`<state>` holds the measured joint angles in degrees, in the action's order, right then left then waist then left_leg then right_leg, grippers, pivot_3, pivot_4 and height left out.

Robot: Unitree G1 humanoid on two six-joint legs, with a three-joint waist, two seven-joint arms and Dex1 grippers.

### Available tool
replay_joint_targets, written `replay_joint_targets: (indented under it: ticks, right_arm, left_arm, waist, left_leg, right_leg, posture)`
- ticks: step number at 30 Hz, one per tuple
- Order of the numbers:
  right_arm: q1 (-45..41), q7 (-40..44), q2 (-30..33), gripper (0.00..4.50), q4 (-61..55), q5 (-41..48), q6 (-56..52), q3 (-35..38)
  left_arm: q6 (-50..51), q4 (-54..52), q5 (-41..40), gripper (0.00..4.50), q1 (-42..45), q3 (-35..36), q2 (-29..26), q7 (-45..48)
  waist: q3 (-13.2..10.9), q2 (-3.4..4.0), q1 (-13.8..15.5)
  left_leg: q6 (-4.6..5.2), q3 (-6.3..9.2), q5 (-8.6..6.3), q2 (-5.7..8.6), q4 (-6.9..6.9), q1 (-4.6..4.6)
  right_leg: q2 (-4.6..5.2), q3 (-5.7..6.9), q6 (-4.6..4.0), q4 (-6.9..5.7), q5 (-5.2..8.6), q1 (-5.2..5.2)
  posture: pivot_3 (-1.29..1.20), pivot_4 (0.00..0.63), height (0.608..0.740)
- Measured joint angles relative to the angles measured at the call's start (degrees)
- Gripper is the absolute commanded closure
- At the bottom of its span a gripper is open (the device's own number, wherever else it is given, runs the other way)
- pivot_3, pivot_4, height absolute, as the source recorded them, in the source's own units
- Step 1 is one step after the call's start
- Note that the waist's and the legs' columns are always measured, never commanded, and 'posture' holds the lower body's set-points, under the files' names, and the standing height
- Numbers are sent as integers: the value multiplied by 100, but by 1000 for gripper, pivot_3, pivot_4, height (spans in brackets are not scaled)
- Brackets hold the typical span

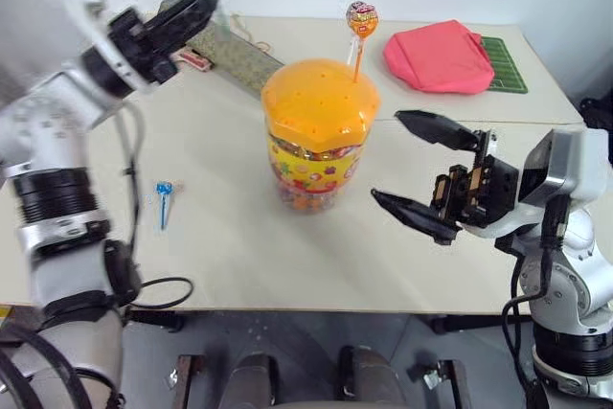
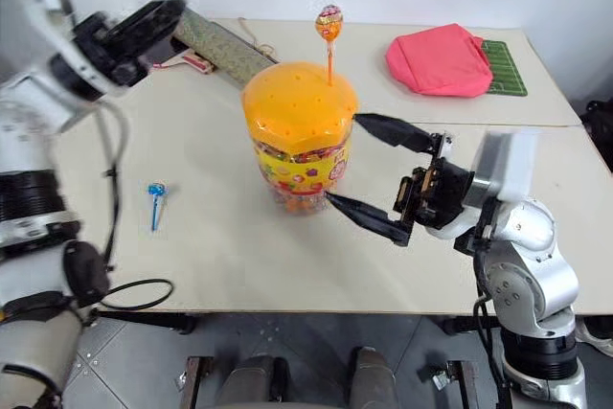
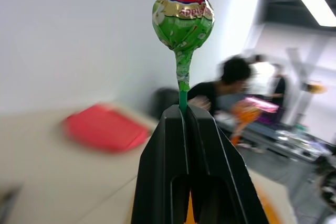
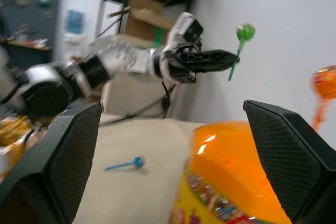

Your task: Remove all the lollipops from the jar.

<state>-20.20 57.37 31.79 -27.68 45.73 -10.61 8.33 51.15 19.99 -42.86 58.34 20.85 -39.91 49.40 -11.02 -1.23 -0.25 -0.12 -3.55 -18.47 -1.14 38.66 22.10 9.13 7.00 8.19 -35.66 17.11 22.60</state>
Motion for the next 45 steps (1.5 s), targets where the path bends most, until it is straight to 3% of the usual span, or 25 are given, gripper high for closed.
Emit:
replay_joint_targets:
  ticks: [4,6,10,13,16,21,24,29,33,40,45]
  right_arm:
    - [-84,723,408,0,353,-175,55,-175]
    - [-2,1003,581,0,614,-387,79,-184]
    - [108,1056,693,0,867,-740,149,-177]
    - [132,1000,727,0,922,-877,160,-160]
    - [161,962,789,0,920,-881,132,-108]
    - [133,737,825,0,918,-780,-91,-15]
    - [-120,182,773,0,878,-564,-524,107]
    - [-1164,-1504,718,0,913,-600,-1962,57]
    - [-2034,-2287,270,0,1265,-539,-2635,36]
    - [-2461,-2430,-133,0,1438,-448,-3016,-131]
    - [-2561,-2432,-263,1227,1467,-428,-3092,-160]
  left_arm:
    - [1219,-1003,170,4470,-1749,-359,-829,-415]
    - [1572,-1348,264,4470,-2497,-470,-797,-687]
    - [1301,-2162,666,4470,-3512,-533,-482,-1388]
    - [1198,-2467,726,4470,-3812,-590,-352,-1524]
    - [1284,-2591,719,3862,-3840,-603,-349,-1591]
    - [1046,-2561,722,2363,-3814,-623,-500,-1275]
    - [499,-2543,641,1461,-3672,-471,-640,-683]
    - [-860,-2453,490,51,-3471,-61,-819,538]
    - [-1466,-2360,-58,51,-2975,268,-314,1026]
    - [-1621,-2357,-579,51,-2749,336,73,1186]
    - [-1724,-2302,-638,0,-2742,351,79,1135]
  waist:
    - [0,0,6]
    - [-7,-11,91]
    - [-7,-11,174]
    - [-6,-11,167]
    - [-5,-8,161]
    - [-5,-8,160]
    - [-5,-8,159]
    - [-6,-2,138]
    - [-6,-2,143]
    - [-6,-2,131]
    - [-6,-2,91]
  left_leg:
    - [8,-2,-9,5,5,0]
    - [7,16,-10,1,33,25]
    - [7,17,-12,7,45,21]
    - [2,16,-14,3,43,19]
    - [1,11,-15,3,39,15]
    - [1,8,-14,3,39,15]
    - [0,4,-14,2,40,15]
    - [-3,-3,-16,-2,35,15]
    - [-3,-4,-16,-3,39,20]
    - [2,-4,-19,-2,38,21]
    - [2,-4,-19,-3,37,21]
  right_leg:
    - [6,-8,1,0,-1,-1]
    - [4,6,1,1,-1,-1]
    - [7,-8,4,6,-2,-11]
    - [4,-6,4,5,-2,-10]
    - [4,-8,4,5,-2,-10]
    - [4,-7,4,5,-2,-9]
    - [4,-8,4,7,-2,-7]
    - [2,-8,1,4,-1,1]
    - [0,-7,1,3,-1,2]
    - [0,-5,4,3,-2,2]
    - [0,-5,4,2,-2,3]
  posture:
    - [0,150,740]
    - [0,150,740]
    - [0,150,740]
    - [0,150,740]
    - [0,150,740]
    - [0,150,740]
    - [0,150,740]
    - [0,150,740]
    - [0,150,740]
    - [0,150,740]
    - [0,150,740]
